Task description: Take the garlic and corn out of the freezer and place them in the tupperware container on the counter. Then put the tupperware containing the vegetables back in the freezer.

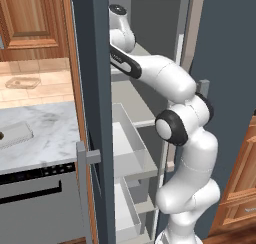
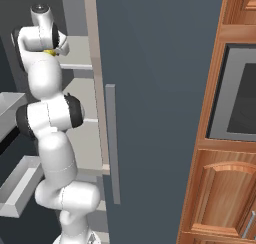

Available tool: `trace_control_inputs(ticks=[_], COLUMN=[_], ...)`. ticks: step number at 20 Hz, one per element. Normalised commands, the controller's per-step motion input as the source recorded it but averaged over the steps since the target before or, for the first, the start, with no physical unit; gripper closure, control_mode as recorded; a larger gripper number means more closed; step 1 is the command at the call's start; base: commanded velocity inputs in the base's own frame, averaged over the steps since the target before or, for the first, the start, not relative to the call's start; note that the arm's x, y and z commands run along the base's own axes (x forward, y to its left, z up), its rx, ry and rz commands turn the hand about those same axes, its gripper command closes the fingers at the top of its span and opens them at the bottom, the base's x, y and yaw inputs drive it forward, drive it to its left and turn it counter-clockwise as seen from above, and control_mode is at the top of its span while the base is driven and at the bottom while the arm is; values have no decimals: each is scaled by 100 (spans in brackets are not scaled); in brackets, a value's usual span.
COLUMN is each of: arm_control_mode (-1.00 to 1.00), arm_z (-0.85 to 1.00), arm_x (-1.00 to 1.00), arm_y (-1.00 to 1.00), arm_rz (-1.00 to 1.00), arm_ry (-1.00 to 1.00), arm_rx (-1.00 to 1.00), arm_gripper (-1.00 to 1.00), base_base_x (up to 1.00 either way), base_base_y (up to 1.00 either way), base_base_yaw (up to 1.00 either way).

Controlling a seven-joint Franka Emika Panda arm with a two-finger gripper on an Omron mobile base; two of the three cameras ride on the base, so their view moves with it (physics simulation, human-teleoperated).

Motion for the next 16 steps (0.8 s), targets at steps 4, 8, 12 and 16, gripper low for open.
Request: trace_control_inputs(ticks=[4,8,12,16], arm_control_mode=[-100,-100,-100,-100], arm_z=[-3,-2,-2,-9], arm_x=[-4,-54,-97,-100], arm_y=[-28,-50,-60,-45], arm_rz=[-1,0,0,0], arm_ry=[-7,-14,-16,-19], arm_rx=[0,0,0,1], arm_gripper=[100,100,100,100], base_base_x=[0,0,0,0], base_base_y=[0,0,0,0], base_base_yaw=[0,0,0,0])
